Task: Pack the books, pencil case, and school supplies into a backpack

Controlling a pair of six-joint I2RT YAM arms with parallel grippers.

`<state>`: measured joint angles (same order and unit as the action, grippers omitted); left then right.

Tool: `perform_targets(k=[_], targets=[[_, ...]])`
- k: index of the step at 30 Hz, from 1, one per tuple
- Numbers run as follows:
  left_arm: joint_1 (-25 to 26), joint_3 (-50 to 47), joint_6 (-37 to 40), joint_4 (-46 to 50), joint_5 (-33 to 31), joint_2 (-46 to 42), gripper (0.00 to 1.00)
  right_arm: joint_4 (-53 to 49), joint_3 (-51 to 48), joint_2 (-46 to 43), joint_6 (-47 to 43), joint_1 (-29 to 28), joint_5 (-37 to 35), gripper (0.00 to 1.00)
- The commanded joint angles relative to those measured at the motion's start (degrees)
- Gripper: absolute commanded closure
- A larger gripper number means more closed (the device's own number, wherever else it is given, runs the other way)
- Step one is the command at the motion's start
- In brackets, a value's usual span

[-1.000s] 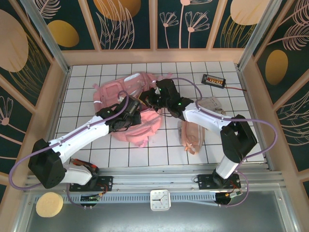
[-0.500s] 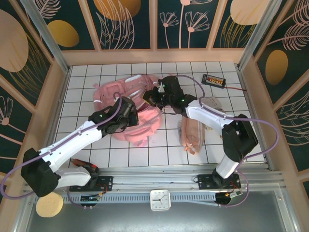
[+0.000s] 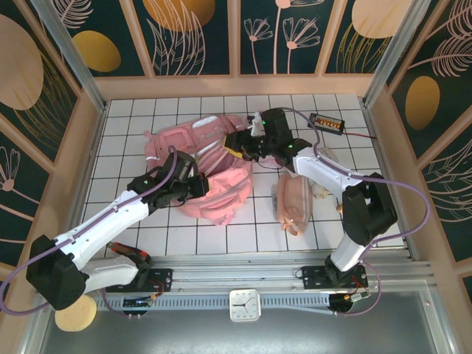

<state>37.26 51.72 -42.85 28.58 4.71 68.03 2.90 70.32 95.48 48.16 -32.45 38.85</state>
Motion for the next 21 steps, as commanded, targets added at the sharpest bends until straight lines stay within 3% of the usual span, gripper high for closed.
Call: perform_targets(k=[1,3,5,9,15,21], targets=[[-0.7,0.7,0.7,-0.3,2.4,1.2,1.00,11.2,-1.2,-3.5,-13.3,0.8,12.4,0.47],[-0.6,1.9,1.9,0.8,1.9,1.6,1.00,5.5,-3.0,-5.7,-27.5,0.8,10.9,0.42],[-0.7,2.7,3.0,2.2,1.4,1.9,1.00,2.7,-4.6,-6.0,-33.3,2.8,10.6,0.39],[-0.7,2.8,4.1,3.6,1.4,1.7,1.00,-1.2,-2.3,-0.7,-24.6,4.1,12.0,0.41],[-0.7,2.3,2.8,1.8,2.1,1.2,1.00,6.7,-3.3,2.2,-9.3,0.5,8.2,0.37],[-0.8,2.7,3.7,5.2,0.7,-0.6,1.00,-6.1,-0.4,3.2,-0.9,-0.7,1.8,0.35]])
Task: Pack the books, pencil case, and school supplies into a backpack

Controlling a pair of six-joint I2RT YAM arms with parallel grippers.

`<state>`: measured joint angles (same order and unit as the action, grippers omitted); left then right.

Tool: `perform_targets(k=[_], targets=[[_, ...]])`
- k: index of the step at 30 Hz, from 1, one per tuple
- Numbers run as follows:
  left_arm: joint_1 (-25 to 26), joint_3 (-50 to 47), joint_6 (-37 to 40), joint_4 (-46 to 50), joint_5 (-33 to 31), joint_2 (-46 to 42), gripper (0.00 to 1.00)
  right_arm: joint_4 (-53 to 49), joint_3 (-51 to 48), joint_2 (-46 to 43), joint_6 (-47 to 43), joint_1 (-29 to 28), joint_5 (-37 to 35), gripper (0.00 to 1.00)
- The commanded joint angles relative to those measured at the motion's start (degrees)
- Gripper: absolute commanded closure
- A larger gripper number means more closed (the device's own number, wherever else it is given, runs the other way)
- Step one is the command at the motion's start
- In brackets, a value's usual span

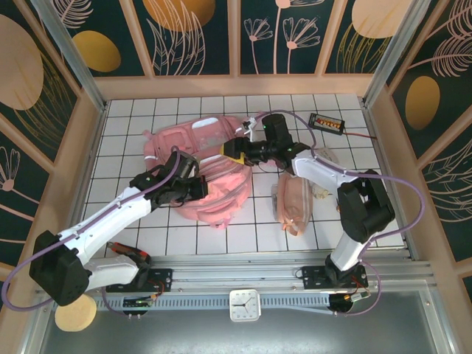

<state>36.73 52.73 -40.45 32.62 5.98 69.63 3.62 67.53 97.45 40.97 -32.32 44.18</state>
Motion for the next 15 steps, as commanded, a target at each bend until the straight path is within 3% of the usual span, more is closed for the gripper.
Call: perform_targets(k=[1,6,15], targets=[[-0.2,1.5,1.2,1.2,-0.7,-2.7,1.00,-8.7,2.7,0.6,6.6,-0.9,-4.9,0.35],[-0.2,0.7,-0.1,-0.8,-0.1,-3.3,1.00,-11.0,-1.1,-5.5,11.1,-1.9,-10.3,0.34],[-0.2,2.1,0.6,-0.9,0.6,-2.4,1.00,-9.5,-4.5,-6.7,14.3,-3.9,-10.9,0.34]])
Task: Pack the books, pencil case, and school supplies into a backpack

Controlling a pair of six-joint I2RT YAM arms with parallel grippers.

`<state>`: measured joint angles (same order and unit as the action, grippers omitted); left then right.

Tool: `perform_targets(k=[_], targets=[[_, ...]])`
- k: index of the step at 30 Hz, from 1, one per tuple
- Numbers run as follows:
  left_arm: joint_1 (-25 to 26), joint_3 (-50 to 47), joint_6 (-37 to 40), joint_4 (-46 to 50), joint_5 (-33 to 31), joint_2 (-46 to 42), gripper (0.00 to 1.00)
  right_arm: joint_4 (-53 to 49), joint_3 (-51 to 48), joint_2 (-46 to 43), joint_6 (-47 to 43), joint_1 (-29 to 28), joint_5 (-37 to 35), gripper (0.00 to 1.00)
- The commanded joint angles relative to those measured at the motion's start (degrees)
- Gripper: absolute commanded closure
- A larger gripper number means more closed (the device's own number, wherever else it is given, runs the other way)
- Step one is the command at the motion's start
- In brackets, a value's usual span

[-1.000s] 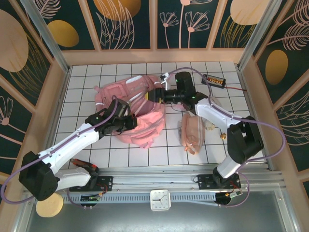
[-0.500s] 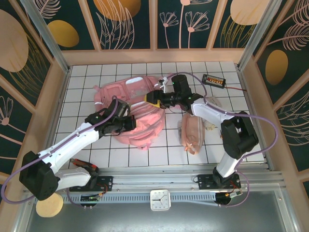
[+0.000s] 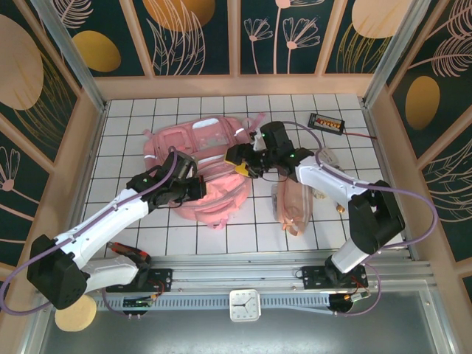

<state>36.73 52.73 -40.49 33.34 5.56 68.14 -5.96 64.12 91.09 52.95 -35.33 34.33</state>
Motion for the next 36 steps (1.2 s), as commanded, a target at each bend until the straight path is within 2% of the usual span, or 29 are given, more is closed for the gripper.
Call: perform_targets(k=[1,9,18,22,28,31,32,33,36], targets=[[-0.2,2.3,0.8,-1.7,1.1,-0.9,1.00,0.5,-1.1,-0.1,2.8,-1.2,-1.0,0.34],[-0.2,2.7,0.7,-1.8,1.0,-1.2,1.00,-1.0,-0.9,1.5,6.2,-2.3,-2.3,0.34],[-0.3,2.6,1.6,-2.2,1.1,-0.4,1.00,-1.4,-5.3,-2.0,10.4,-1.9,-5.8,0.32],[-0.2,2.6,2.2,-2.4,2.1,-0.1,1.00,0.9,-2.8,0.9,10.2,-1.8,-6.7,0.32],[-0.2,1.7,2.4,-3.8,4.3,-0.1,1.00,1.5,6.3,8.0,9.0,-2.1,-5.9,0.32],[-0.1,1.5,2.7,-4.6,4.9,0.0,1.00,2.1,7.8,10.2,9.3,-2.5,-5.6,0.39],[-0.2,1.6,2.8,-4.7,5.1,0.0,1.00,2.6,7.7,10.7,9.4,-2.5,-5.5,0.45],[-0.1,1.5,2.9,-4.7,5.2,0.1,1.00,2.9,7.5,10.8,9.5,-2.5,-5.5,0.52],[-0.2,1.3,3.5,-4.4,5.4,0.3,1.00,3.1,6.3,9.9,9.2,-2.0,-7.0,0.83]])
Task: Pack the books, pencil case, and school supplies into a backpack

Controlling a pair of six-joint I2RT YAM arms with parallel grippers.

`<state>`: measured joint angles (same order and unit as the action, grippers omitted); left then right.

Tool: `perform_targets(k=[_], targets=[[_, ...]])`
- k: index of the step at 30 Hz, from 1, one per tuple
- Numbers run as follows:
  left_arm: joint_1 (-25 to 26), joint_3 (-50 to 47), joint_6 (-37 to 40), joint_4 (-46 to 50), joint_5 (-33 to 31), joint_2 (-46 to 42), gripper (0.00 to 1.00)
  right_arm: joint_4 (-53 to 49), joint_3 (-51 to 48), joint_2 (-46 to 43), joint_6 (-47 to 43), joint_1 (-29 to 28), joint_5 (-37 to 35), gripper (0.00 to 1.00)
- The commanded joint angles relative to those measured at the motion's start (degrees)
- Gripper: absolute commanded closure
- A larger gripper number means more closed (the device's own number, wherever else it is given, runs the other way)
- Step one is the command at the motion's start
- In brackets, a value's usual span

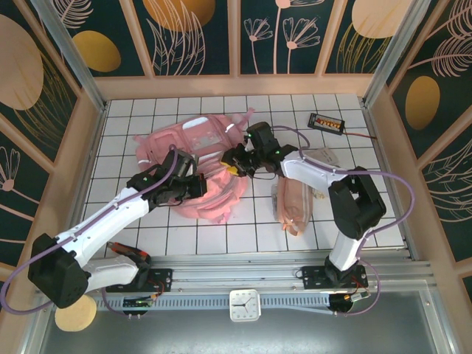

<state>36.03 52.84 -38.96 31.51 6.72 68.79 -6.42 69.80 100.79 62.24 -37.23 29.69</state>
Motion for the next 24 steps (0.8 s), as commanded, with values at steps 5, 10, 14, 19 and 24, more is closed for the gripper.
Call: perform_targets(k=[5,10,14,19,24], targets=[[0.6,2.2,4.0,2.4,0.8,-0.8,1.00,-0.2,-0.2,-2.8,-4.1,3.1,-4.5,1.00],[0.5,2.5,5.3,8.3,-2.9,-1.1,1.00,-6.5,2.9,-2.9,-12.0,7.4,-4.5,1.00],[0.5,1.7,5.1,12.1,-6.6,-1.3,1.00,-11.6,6.9,-1.2,-18.0,10.0,-3.5,1.00],[0.4,0.4,3.3,16.3,-11.7,-1.6,1.00,-14.2,7.9,-0.5,-22.2,13.1,-2.3,1.00],[-1.1,-4.5,2.2,20.0,-15.5,-1.8,1.00,-16.1,8.6,-0.2,-25.9,14.6,-1.5,1.00]])
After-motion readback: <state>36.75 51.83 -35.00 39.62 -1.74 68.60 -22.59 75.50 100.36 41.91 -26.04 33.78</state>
